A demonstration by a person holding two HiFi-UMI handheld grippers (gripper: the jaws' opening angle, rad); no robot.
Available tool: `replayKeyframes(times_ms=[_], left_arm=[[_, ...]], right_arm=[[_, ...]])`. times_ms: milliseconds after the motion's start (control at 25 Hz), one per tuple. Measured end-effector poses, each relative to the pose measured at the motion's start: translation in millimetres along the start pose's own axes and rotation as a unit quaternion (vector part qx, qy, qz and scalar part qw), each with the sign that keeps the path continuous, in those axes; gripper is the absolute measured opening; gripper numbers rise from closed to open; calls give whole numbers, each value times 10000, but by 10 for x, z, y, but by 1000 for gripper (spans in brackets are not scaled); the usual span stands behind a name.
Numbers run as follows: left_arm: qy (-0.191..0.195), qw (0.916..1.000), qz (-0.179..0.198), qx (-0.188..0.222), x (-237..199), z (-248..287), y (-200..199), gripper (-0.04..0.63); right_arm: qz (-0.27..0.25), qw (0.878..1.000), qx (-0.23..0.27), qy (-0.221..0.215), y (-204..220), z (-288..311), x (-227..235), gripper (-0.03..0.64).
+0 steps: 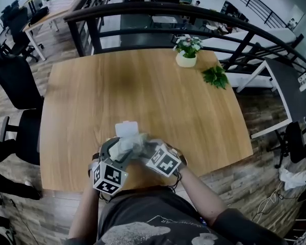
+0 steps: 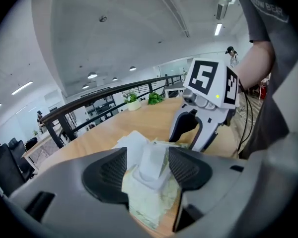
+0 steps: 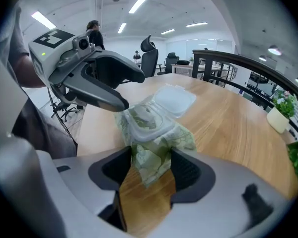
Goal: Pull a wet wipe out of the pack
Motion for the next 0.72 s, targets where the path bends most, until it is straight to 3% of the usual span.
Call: replayKeyframes(times_ms=[240,400,600,720], left_arm=[[-337,9984,410,-179,168,128,-58,247],[-572,9973,263,-386,153,219,-36,180],[-825,9957,186,-370,129,167,-54,93],[-888,9955,-57,-324,104,93,-33,58]], right_arm=[[-52,10000,18,33,-18,-16,-4,261],[-109,9999,26,21,-32,-20,7,261],[-126,9999,17,9,-14,-15,18,261],[-130,9999,-5,12,-6,-24,19,261]])
Point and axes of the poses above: the fingertips, and each gripper's own axes: z forward along the fingers, x to its right, y out of its underside, the point moved 6 cm from there along -z, backward along the fingers, and after that the axes turned 2 degrees about y, right-handed, at the moved point
